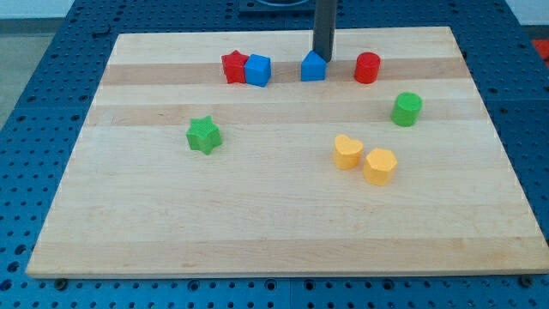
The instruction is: Slide red star along with blue cube slightly right
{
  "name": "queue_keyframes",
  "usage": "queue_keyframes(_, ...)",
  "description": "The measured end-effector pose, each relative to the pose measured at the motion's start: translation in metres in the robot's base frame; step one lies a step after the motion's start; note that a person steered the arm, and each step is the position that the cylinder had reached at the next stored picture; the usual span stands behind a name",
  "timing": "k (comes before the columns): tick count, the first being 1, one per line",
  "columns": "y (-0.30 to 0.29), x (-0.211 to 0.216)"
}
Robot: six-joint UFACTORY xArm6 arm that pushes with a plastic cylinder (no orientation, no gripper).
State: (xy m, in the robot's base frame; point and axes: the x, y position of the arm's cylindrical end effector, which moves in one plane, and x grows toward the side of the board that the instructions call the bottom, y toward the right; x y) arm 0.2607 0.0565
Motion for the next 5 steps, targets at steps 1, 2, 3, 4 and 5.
queue_keyframes(1, -0.029, -0.017)
queue_keyframes(2, -0.067, -0.038)
queue_keyframes(3, -0.128, -0.051)
queue_keyframes(4, -0.179, -0.04)
queue_keyframes(5, -0.21, -0.016)
